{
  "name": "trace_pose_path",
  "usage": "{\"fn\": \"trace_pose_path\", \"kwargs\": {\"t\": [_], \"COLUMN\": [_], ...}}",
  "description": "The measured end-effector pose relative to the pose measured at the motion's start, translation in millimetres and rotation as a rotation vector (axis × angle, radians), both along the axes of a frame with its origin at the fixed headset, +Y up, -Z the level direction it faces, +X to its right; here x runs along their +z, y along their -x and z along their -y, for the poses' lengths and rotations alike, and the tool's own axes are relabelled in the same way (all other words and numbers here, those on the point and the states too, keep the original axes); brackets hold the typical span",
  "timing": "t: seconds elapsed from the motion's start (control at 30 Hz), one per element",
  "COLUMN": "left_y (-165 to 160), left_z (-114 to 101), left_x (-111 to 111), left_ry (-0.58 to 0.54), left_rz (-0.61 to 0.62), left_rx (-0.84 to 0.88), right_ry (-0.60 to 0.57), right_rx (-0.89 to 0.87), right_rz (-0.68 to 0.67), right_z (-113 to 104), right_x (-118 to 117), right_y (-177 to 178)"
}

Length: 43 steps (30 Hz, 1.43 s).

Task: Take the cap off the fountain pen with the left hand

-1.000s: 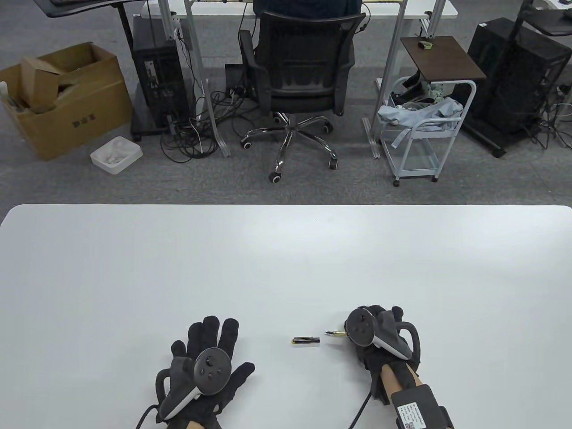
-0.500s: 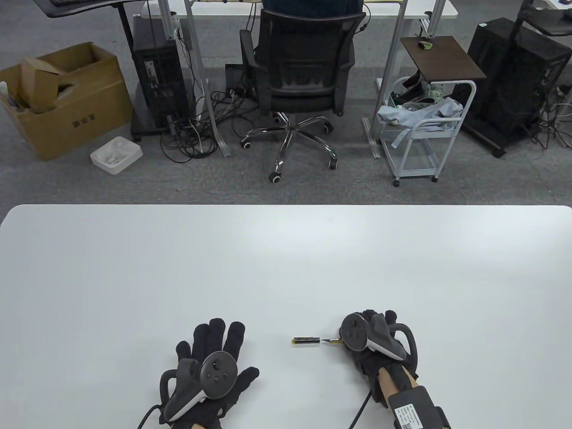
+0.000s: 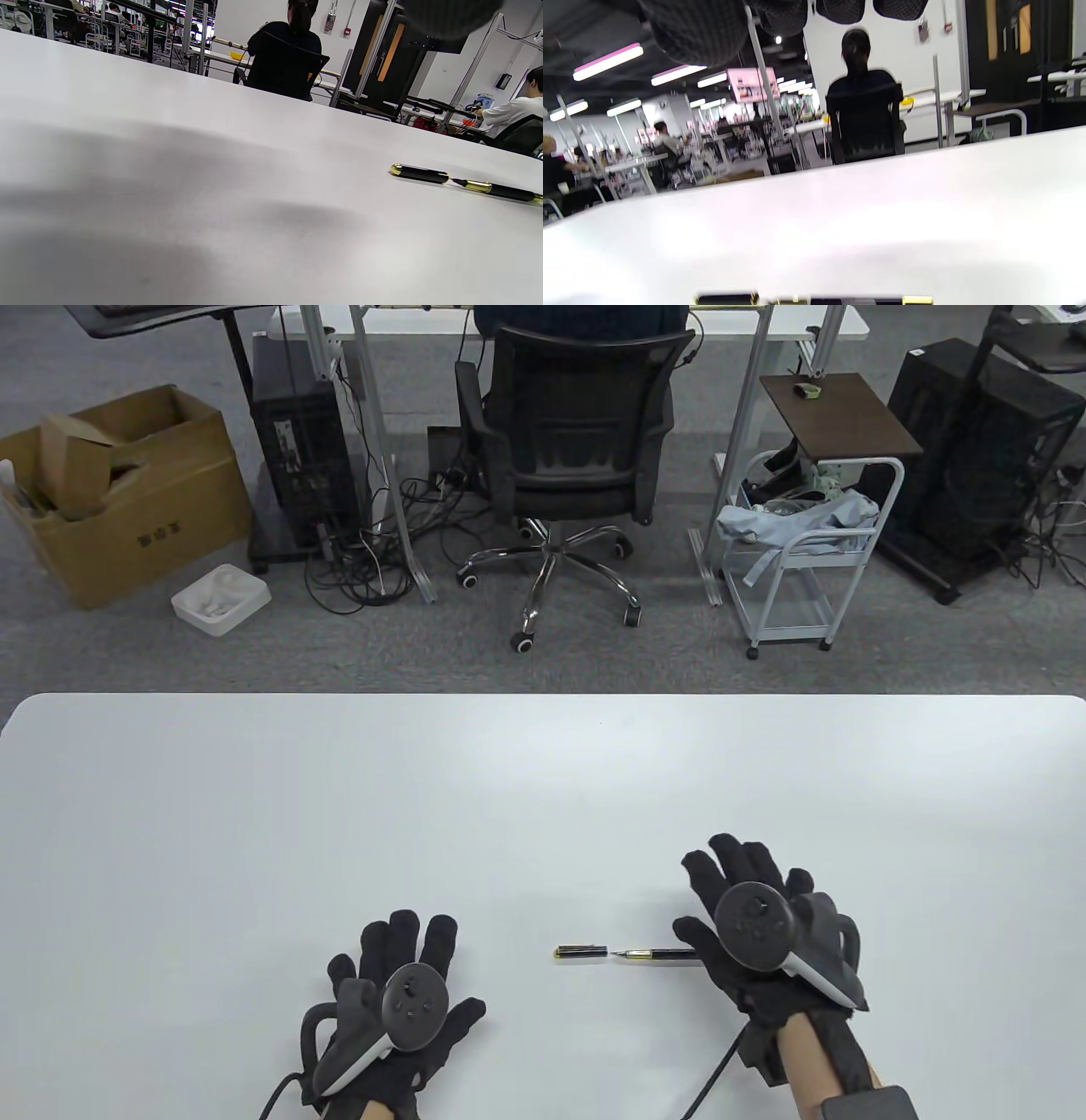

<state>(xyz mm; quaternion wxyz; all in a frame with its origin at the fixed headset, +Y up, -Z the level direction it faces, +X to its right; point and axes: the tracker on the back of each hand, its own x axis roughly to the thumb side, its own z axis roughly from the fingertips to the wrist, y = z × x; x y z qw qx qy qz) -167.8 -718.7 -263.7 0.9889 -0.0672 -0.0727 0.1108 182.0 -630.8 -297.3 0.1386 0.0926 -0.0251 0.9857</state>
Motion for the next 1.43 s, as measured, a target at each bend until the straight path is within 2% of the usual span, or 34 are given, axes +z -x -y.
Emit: {"fn": "trace_pose_path", "kwargs": {"t": [0.1,0.23,0.33,0.53,0.6,0.63,0.67,0.77,1.43], "left_y": [-2,-2,-1,9,12,13,14,12,11], "left_z": [1,1,0,-1,1,2,3,3,9], "left_x": [1,1,1,2,2,2,2,4,1], "left_ry": [-0.002,-0.006,-0.013,-0.020,-0.006,-0.002,0.001,0.005,0.041], "left_rz": [0.001,-0.024,-0.040,-0.076,-0.096,-0.104,-0.110,-0.114,-0.081], "left_rx": [-0.015,-0.044,-0.061,-0.033,-0.022,-0.029,-0.037,-0.045,-0.018], "right_ry": [-0.043,-0.030,0.002,0.234,0.360,0.363,0.322,0.366,0.315], "right_rx": [0.009,0.035,0.004,0.079,0.093,0.104,0.114,0.116,0.078], "right_rz": [0.059,0.113,0.115,0.139,0.140,0.142,0.142,0.155,0.116], "right_z": [-14,-5,18,92,102,105,107,111,110], "right_x": [22,38,47,46,44,45,44,43,48], "right_y": [-17,-36,-49,-70,-72,-73,-74,-75,-70]}}
